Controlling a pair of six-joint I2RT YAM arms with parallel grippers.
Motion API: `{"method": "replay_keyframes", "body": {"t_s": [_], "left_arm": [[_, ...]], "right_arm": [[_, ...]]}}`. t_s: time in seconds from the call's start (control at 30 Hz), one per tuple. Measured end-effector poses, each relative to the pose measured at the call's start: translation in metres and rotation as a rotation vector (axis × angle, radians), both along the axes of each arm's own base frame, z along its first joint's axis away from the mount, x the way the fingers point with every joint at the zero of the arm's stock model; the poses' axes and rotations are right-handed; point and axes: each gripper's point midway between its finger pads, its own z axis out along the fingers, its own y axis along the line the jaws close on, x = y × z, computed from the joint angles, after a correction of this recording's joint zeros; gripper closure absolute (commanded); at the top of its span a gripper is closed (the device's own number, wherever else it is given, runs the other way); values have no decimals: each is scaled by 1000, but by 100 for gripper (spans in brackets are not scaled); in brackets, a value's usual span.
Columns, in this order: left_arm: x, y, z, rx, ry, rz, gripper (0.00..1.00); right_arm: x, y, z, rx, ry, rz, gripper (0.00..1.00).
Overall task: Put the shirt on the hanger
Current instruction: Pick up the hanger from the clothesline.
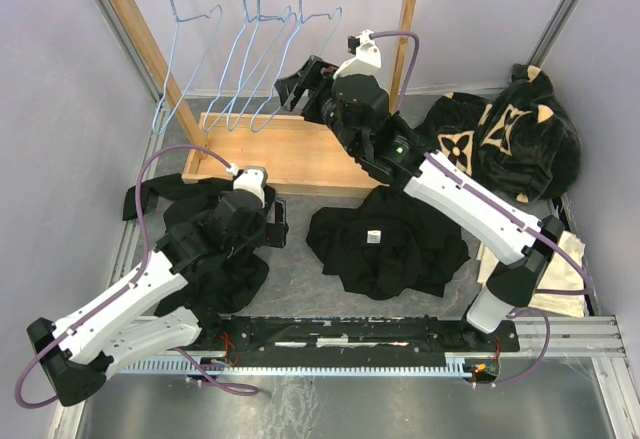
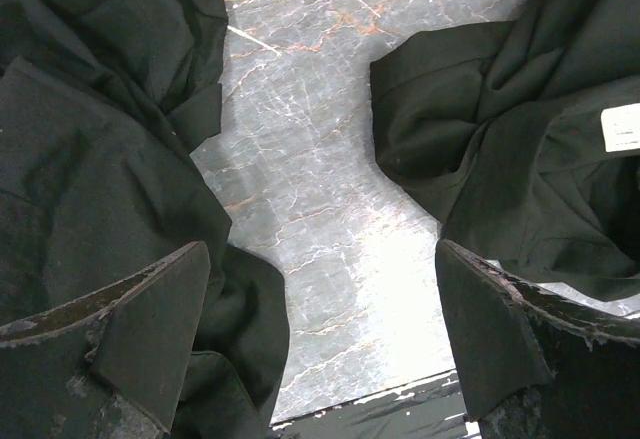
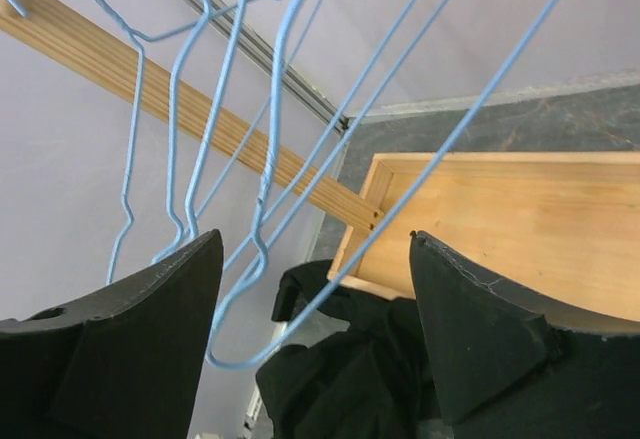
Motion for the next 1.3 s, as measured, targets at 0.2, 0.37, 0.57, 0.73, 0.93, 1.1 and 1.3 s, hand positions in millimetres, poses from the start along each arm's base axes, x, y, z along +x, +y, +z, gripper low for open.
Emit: {"method": "replay_keyframes", "body": {"t_s": [0.2, 0.37, 0.57, 0.73, 0.93, 1.1, 1.3], "left_arm": [[0, -2, 2, -13, -11, -13, 1], [-1, -4, 1, -20, -9, -20, 1], [-1, -6, 1, -25, -4, -28, 1], [-2, -7, 0, -24, 1, -32, 1], [-2, -7, -3, -17, 8, -32, 1], [-1, -7, -6, -10, 15, -32, 1], [-1, -7, -6, -10, 15, -32, 1]], "right_arm": [[10, 14, 16, 43, -37, 3, 28], [23, 30, 15, 47, -44, 2, 36], [37, 47, -1, 11, -31, 5, 54], [40, 53, -8, -15, -27, 13, 68], [40, 52, -2, -7, -33, 13, 86], [43, 47, 2, -4, -33, 6, 94], [53, 34, 10, 7, -34, -9, 95]]}}
